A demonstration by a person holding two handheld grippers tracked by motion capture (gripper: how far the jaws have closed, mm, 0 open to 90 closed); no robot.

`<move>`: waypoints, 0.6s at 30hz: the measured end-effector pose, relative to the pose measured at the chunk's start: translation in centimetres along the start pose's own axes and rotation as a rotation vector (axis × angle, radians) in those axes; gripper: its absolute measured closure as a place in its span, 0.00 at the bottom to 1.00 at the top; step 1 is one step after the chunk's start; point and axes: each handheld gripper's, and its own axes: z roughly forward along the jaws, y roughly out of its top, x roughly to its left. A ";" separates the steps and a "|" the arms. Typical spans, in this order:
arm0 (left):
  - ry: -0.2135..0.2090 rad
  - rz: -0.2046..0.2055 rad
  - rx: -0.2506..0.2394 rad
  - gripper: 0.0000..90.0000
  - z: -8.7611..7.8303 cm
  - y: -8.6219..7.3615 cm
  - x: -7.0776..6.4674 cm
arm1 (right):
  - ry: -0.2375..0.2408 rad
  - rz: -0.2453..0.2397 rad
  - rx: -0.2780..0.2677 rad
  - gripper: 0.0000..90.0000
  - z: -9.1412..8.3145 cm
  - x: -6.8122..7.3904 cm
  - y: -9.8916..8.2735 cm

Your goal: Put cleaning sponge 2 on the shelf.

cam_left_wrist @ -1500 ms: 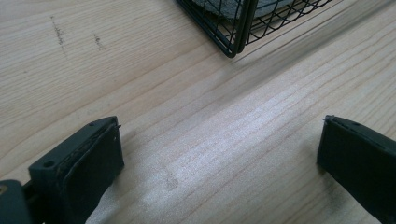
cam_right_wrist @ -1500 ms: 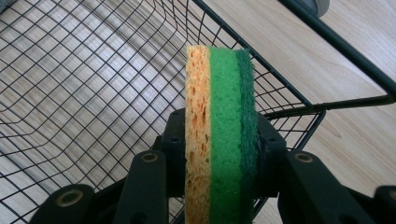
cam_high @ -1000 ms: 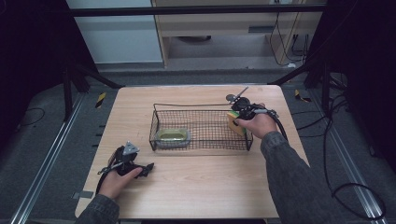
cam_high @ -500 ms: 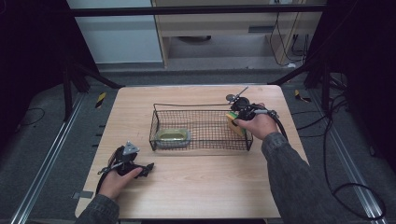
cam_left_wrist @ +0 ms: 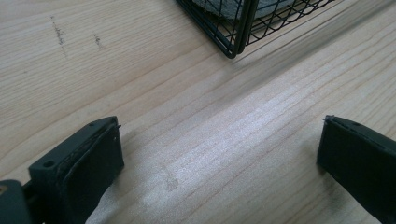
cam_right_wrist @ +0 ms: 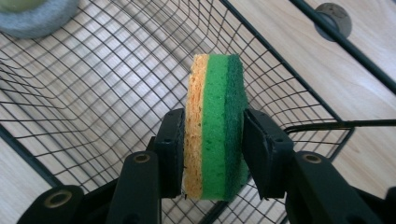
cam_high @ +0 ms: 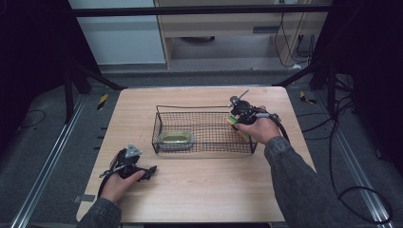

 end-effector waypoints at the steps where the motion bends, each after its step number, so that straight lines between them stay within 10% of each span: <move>1: 0.000 0.000 0.000 0.00 0.0 0.0 0.0 | 0.000 0.000 0.000 0.66 0.0 0.0 0.0; 18: 0.000 0.000 0.000 0.00 0.0 0.0 0.0 | 0.043 -0.008 0.012 0.61 0.7 1.4 0.0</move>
